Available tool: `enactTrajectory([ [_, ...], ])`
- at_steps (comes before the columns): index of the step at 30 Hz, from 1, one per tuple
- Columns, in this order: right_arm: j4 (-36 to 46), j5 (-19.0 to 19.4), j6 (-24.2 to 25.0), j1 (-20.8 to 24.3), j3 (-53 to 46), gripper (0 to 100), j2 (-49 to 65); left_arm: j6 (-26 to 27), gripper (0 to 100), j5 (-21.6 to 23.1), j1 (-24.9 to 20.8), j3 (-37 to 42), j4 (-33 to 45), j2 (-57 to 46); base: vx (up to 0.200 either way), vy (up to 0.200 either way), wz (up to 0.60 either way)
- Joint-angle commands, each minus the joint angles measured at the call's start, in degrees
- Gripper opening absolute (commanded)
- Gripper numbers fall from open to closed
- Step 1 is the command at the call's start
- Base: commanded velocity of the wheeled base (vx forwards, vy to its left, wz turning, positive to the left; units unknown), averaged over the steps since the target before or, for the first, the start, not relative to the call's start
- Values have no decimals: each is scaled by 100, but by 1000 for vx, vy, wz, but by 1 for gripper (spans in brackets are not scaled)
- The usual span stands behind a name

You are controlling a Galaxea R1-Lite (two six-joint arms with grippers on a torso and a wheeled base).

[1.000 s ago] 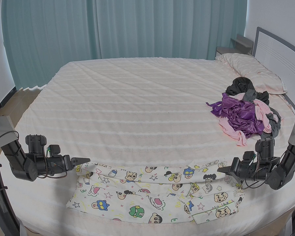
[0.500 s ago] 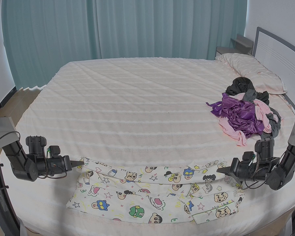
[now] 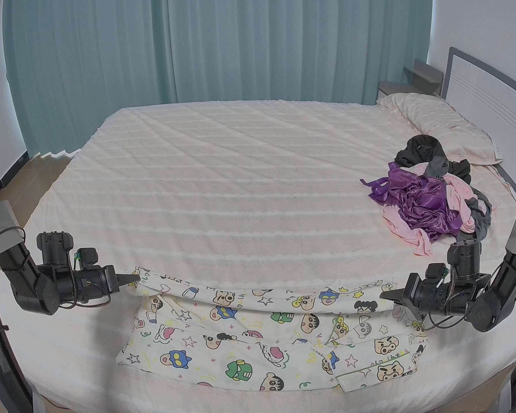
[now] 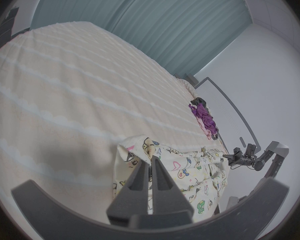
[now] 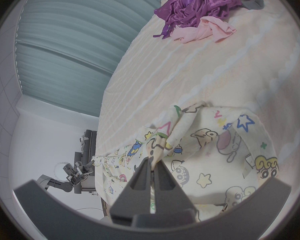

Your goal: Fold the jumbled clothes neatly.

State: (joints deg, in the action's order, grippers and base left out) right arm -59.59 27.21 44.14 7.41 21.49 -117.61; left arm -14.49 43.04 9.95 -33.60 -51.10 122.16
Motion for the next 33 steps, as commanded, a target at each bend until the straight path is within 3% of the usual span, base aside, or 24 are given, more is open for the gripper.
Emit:
enactTrajectory([
  [1,-9,4,95,-20,39,0,169,-36,0,-209,-116,-130,13,-122,0,0,0],
  [8,-9,4,130,-73,92,0,406,-344,0,-833,-362,-384,30,-70,0,0,0],
  [12,-9,-14,262,-108,215,0,441,-1222,0,-1176,-573,-718,-5,-105,0,0,0],
  [19,-9,-5,516,-249,470,0,388,-1926,0,-1228,-784,-956,30,-105,0,0,0],
  [22,0,-5,543,-249,558,0,362,-2189,0,-1483,-801,-1096,21,-52,0,0,0],
  [33,-9,-14,534,-240,523,0,441,-2251,0,-1615,-801,-1167,13,45,0,0,0],
])
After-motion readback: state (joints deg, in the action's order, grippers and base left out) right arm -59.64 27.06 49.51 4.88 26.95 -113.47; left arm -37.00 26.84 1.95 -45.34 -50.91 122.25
